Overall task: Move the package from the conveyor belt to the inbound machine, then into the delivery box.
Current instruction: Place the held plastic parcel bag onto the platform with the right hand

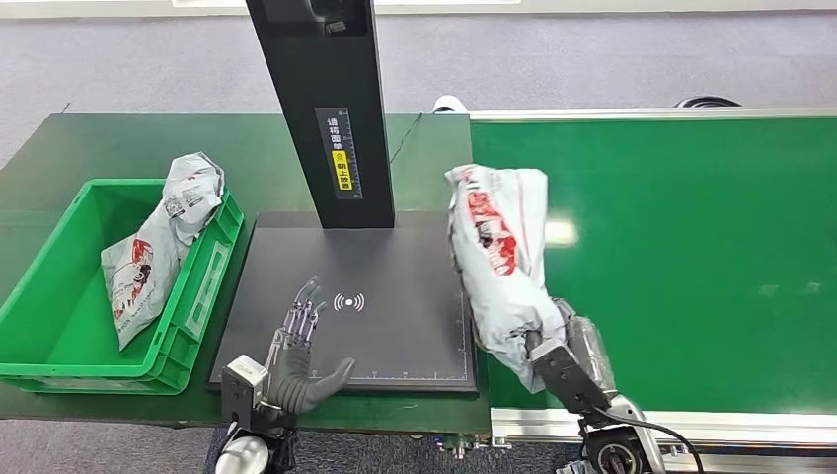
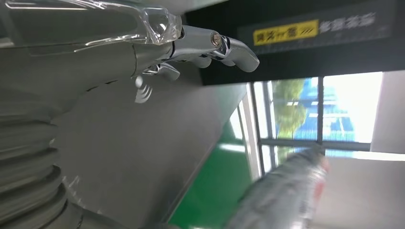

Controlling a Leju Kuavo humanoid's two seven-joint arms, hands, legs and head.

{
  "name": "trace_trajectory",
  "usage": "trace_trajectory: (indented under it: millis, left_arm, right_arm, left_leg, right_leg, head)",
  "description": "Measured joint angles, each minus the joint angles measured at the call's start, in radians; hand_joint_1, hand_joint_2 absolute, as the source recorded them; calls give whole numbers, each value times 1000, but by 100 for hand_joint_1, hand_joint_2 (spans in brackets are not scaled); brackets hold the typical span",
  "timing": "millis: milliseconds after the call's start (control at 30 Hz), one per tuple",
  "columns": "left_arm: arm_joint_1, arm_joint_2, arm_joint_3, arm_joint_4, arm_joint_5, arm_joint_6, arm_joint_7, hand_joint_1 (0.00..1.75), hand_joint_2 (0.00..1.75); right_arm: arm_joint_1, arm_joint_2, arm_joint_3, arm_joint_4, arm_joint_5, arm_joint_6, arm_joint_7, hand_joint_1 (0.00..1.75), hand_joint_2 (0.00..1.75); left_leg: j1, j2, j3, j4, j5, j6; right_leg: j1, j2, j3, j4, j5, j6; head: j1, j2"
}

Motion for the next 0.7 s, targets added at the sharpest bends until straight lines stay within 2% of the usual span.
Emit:
trace_trajectory:
  millis: [133,333,700]
  left_arm:
    - [1,0,-2,-40,-23,66,-23,0,175]
    - [11,0,-7,-73,-24,80,-25,0,175]
    - [14,1,-9,-81,-22,79,-25,0,175]
  right_arm:
    - [-3,-43,74,6,82,61,33,175,175]
    - [-38,-107,149,30,142,76,49,175,175]
    - [-60,-148,190,56,158,79,54,175,175]
  left_leg:
    - [0,0,0,0,0,0]
    - [0,0,0,0,0,0]
    - [0,0,-1,0,0,0]
  right_leg:
    - [0,0,0,0,0,0]
    - [0,0,0,0,0,0]
    - [0,0,0,0,0,0]
  head:
    - [0,0]
    - [0,0]
    - [0,0]
